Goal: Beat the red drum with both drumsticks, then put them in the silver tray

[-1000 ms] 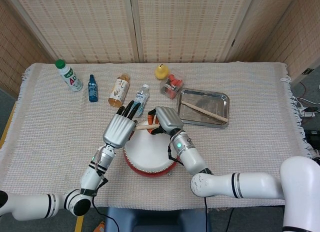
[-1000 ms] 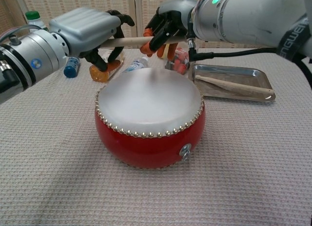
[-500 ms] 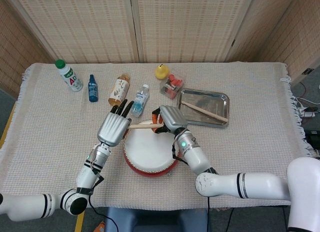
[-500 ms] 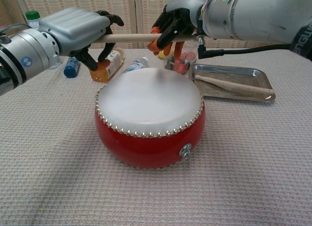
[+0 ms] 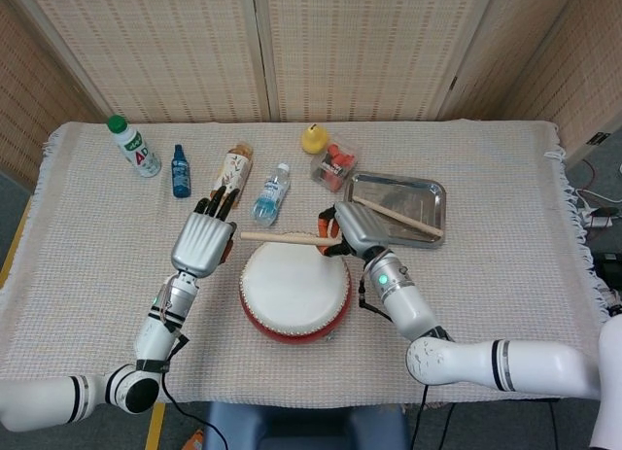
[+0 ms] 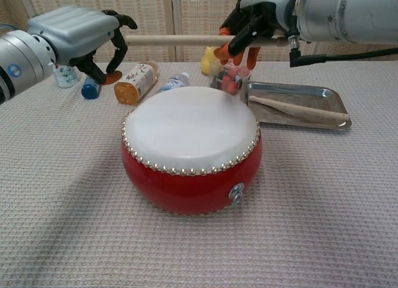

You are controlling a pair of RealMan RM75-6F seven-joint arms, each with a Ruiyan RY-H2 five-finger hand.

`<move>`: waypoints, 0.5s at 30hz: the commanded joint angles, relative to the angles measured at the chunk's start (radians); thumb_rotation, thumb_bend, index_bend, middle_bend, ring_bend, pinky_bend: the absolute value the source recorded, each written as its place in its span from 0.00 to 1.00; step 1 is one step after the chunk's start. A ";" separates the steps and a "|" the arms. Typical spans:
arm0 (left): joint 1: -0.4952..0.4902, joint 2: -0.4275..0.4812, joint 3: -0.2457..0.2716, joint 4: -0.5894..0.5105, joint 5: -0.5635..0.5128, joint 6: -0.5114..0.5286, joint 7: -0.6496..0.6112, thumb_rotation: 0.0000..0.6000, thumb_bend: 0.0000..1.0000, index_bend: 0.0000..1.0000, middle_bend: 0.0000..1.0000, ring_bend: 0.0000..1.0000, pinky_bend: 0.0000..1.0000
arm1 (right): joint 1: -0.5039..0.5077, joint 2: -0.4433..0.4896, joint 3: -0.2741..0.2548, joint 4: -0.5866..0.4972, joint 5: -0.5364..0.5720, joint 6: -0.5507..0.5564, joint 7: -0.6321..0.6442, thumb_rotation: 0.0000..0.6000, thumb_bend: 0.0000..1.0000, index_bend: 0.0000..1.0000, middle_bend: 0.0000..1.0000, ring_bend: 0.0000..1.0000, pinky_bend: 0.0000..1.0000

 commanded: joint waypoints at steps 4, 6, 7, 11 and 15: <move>0.012 0.019 -0.004 0.003 -0.012 0.001 -0.019 1.00 0.38 0.00 0.04 0.02 0.24 | -0.057 0.070 -0.016 -0.054 -0.050 0.008 0.038 1.00 0.71 0.91 0.53 0.52 0.58; 0.017 0.026 -0.005 0.004 -0.018 0.002 -0.025 1.00 0.38 0.00 0.04 0.02 0.24 | -0.077 0.093 -0.020 -0.066 -0.063 0.008 0.053 1.00 0.72 0.91 0.53 0.52 0.58; 0.018 0.029 -0.005 0.005 -0.019 0.002 -0.027 1.00 0.38 0.01 0.04 0.02 0.24 | -0.085 0.103 -0.022 -0.070 -0.069 0.007 0.060 1.00 0.72 0.91 0.53 0.52 0.58; 0.030 0.043 -0.001 0.004 -0.017 0.008 -0.041 1.00 0.38 0.00 0.04 0.02 0.24 | -0.122 0.138 -0.037 -0.068 -0.094 -0.007 0.091 1.00 0.72 0.91 0.53 0.52 0.58; 0.043 0.056 0.004 0.002 -0.006 0.018 -0.058 1.00 0.38 0.00 0.04 0.02 0.24 | -0.155 0.162 -0.062 -0.033 -0.110 -0.038 0.121 1.00 0.72 0.91 0.53 0.52 0.58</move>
